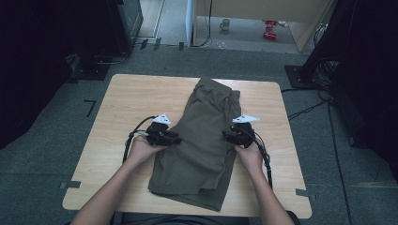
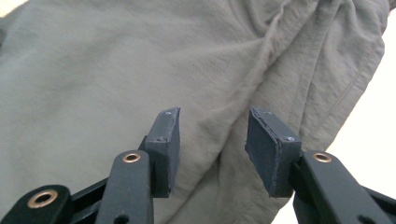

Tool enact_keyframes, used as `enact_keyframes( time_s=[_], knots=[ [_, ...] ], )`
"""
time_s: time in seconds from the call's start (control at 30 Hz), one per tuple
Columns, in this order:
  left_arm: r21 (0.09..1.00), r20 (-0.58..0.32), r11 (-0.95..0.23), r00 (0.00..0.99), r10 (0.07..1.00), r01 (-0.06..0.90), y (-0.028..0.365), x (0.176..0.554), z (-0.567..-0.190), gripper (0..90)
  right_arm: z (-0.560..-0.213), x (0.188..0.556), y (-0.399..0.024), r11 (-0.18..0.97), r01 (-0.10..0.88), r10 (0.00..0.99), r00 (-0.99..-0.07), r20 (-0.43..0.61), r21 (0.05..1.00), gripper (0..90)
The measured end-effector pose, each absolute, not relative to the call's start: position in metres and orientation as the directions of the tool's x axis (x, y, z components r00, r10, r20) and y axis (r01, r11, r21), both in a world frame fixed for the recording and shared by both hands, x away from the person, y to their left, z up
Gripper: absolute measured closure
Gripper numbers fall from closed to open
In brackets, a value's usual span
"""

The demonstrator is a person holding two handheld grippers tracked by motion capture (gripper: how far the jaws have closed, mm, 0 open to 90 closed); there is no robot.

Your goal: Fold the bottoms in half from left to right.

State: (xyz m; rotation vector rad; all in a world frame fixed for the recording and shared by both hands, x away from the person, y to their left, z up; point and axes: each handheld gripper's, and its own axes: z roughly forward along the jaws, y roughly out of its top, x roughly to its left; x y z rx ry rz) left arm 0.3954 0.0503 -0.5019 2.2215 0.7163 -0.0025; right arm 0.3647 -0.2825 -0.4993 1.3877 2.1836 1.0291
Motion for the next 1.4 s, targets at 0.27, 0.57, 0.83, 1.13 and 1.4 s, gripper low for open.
enact_keyframes(
  time_s=[0.27,0.57,0.83,1.13,1.4],
  knots=[
    [0.694,-0.270,-0.492,0.823,0.499,0.526,0.055,0.395,-0.509,62.6,-0.511,0.369,-0.280,0.278,0.648,0.887,-0.457,0.071,0.709,52.7],
    [0.708,-0.211,-0.492,0.816,0.538,0.507,0.055,0.382,-0.510,63.7,-0.518,0.365,-0.275,0.276,0.606,0.883,-0.466,0.051,0.746,52.0],
    [0.691,-0.205,-0.500,0.805,0.557,0.521,0.057,0.371,-0.508,63.6,-0.519,0.363,-0.271,0.280,0.595,0.877,-0.478,0.053,0.753,52.3],
    [0.679,-0.219,-0.494,0.793,0.569,0.542,0.061,0.356,-0.507,62.7,-0.519,0.361,-0.265,0.294,0.592,0.866,-0.497,0.053,0.750,52.4],
    [0.668,-0.188,-0.525,0.802,0.567,0.528,0.061,0.332,-0.504,59.8,-0.517,0.355,-0.260,0.318,0.592,0.853,-0.519,0.050,0.740,52.1]
  ],
)
